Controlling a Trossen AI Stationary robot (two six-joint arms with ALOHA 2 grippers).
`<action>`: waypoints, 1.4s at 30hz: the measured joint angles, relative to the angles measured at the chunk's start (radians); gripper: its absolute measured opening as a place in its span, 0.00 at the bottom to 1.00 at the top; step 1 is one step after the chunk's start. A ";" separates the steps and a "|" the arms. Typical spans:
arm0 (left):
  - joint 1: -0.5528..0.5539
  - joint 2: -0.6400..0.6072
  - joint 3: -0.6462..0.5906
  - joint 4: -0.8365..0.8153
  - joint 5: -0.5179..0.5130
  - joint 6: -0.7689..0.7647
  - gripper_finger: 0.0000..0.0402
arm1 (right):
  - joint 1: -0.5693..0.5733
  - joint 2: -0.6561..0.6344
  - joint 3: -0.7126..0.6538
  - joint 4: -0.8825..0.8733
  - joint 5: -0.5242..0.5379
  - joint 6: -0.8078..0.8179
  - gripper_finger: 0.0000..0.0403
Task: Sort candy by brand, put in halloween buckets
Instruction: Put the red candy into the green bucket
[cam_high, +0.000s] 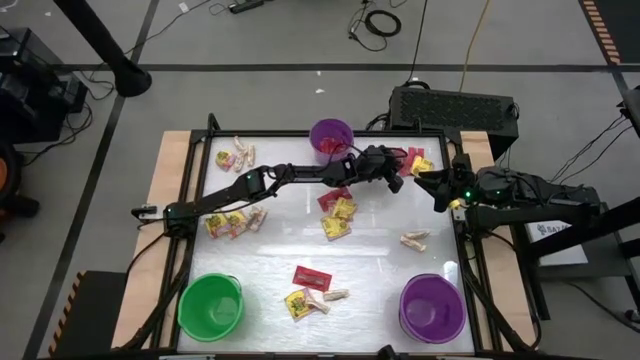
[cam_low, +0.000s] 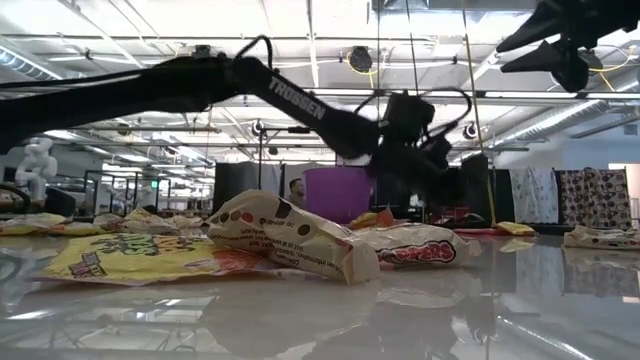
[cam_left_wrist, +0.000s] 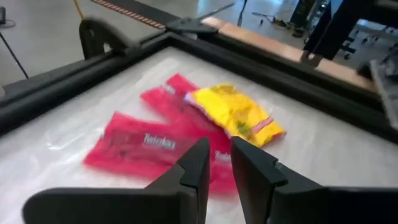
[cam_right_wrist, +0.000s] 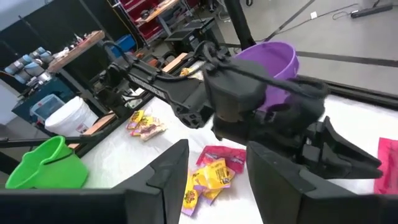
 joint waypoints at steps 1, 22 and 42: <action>0.003 -0.016 0.000 -0.027 0.003 0.001 0.18 | 0.000 0.000 0.000 0.007 0.014 -0.010 0.38; 0.096 -0.083 0.001 -0.271 0.260 -0.212 0.18 | 0.000 0.000 0.000 -0.015 0.045 -0.012 0.38; -0.021 -0.221 0.003 -0.821 0.252 0.165 0.18 | 0.000 0.000 0.000 -0.044 0.038 0.006 0.38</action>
